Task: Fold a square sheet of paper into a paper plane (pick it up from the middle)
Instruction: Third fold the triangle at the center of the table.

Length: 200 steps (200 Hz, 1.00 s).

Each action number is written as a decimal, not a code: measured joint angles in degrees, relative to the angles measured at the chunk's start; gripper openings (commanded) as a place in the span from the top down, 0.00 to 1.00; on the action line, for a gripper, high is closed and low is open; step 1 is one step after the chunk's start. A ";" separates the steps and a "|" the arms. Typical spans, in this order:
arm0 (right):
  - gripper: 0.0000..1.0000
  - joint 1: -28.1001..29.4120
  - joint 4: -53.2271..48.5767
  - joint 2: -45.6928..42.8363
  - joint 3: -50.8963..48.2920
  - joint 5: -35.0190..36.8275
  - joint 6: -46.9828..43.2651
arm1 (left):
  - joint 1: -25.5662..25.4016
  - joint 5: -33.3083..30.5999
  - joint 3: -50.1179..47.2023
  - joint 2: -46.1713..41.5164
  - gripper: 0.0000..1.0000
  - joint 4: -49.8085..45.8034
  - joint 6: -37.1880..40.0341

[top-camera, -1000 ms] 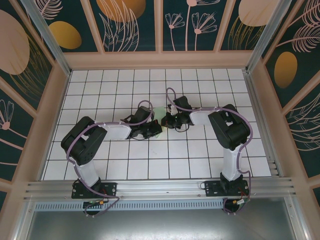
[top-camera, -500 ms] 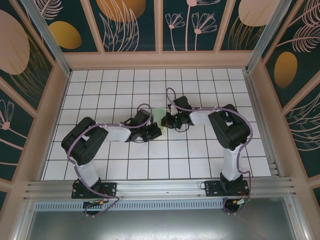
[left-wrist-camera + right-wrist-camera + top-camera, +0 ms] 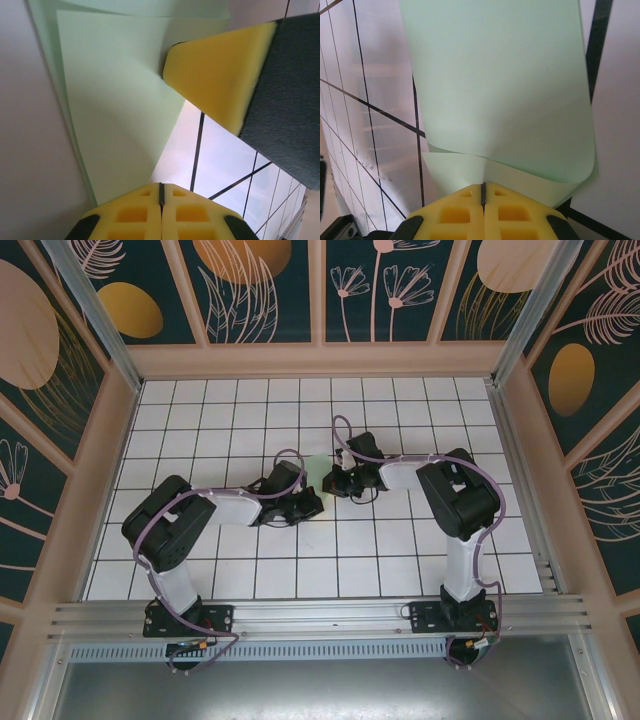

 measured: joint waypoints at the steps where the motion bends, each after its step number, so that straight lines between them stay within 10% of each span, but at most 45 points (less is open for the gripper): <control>1: 0.98 0.00 0.00 0.00 0.00 0.00 -0.02 | 0.00 -0.07 0.02 -0.02 0.92 -0.07 0.00; 200: 0.98 0.00 0.02 0.11 0.00 -0.07 -0.04 | -0.09 -0.59 -0.42 1.53 0.94 2.36 0.31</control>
